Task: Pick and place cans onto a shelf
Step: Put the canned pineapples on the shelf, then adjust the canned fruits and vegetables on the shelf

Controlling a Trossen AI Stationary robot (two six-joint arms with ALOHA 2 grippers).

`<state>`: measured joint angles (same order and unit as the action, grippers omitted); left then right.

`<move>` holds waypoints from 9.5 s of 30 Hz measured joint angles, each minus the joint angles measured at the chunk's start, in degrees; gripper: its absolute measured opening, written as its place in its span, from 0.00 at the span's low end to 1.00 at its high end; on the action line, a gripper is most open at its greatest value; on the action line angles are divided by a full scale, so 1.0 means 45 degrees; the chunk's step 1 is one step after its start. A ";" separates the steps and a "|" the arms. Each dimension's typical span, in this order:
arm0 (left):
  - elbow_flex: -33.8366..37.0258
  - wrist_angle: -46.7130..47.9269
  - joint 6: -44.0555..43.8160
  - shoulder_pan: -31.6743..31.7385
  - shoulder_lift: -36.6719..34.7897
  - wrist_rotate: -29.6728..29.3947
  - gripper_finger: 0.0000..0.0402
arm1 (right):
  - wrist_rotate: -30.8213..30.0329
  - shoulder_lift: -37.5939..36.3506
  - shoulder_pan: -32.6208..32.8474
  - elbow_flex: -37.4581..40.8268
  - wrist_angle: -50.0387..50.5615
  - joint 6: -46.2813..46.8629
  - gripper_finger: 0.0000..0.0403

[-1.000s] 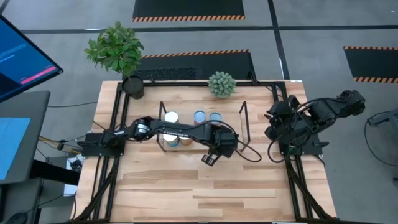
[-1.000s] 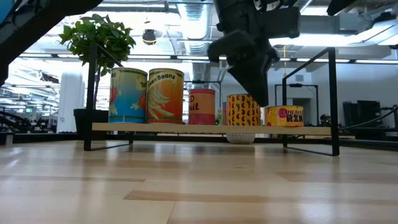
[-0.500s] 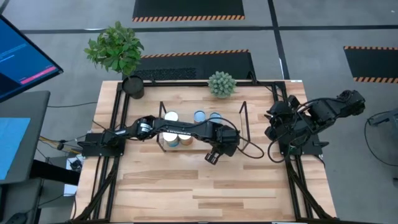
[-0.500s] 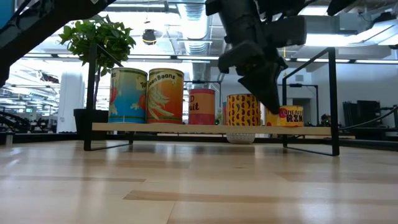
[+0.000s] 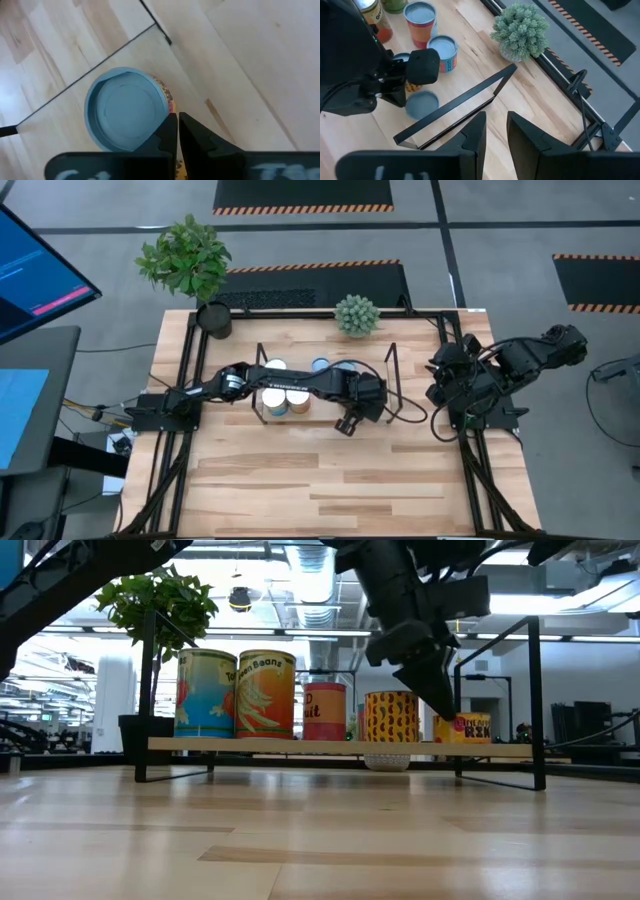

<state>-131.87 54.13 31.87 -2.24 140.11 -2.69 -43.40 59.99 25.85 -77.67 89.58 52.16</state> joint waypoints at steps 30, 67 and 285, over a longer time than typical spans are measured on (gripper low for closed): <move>-0.0646 0.3033 -0.4458 -0.0102 -0.5504 -0.2162 0.02 | 0.0194 -0.0005 -0.0005 0.0000 -0.0338 -0.3724 0.25; 1.0206 0.2033 -0.9985 -0.1243 -1.6559 -0.4503 0.02 | 0.0908 -0.3313 -0.0054 0.2735 -1.0553 -0.8894 0.25; 2.3537 -0.7326 -0.9830 -0.0865 -2.5724 -0.3144 0.02 | 0.5413 1.1536 -0.5442 -0.3857 -1.1526 -0.5468 0.13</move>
<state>-25.96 21.17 -12.36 -6.13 24.36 -16.84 -19.04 111.90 1.36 -95.02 37.71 27.56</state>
